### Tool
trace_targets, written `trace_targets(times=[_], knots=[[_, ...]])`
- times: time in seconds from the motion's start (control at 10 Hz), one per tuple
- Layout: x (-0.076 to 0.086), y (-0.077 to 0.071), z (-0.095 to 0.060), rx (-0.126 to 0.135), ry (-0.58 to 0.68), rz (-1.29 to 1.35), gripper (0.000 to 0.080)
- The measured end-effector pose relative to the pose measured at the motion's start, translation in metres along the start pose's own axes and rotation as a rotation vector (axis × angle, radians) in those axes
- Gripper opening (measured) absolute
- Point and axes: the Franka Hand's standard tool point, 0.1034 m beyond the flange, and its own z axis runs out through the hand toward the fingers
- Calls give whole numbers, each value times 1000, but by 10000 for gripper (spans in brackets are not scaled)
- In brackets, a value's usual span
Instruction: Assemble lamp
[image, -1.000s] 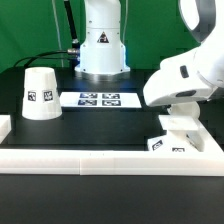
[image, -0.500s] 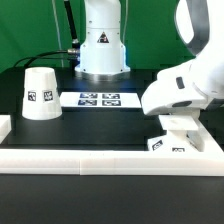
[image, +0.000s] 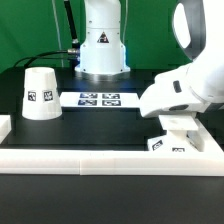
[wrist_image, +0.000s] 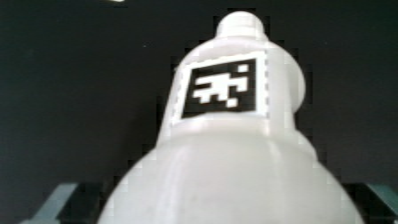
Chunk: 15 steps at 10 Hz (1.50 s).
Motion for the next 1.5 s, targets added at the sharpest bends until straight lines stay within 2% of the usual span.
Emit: trace_targets(times=[0.4,0.7,0.9,1.3,1.4,1.5], knots=[[0,0,0,0,0,-2,574],[-3,5,-10,6,13,-49,574],[-13,14,-29,16,25,-114,576],[-33,33,-79,35,78,-136,576],[-37,37,-84,41,73,-135,576],[-32,38,-83,41,89,-134,576]])
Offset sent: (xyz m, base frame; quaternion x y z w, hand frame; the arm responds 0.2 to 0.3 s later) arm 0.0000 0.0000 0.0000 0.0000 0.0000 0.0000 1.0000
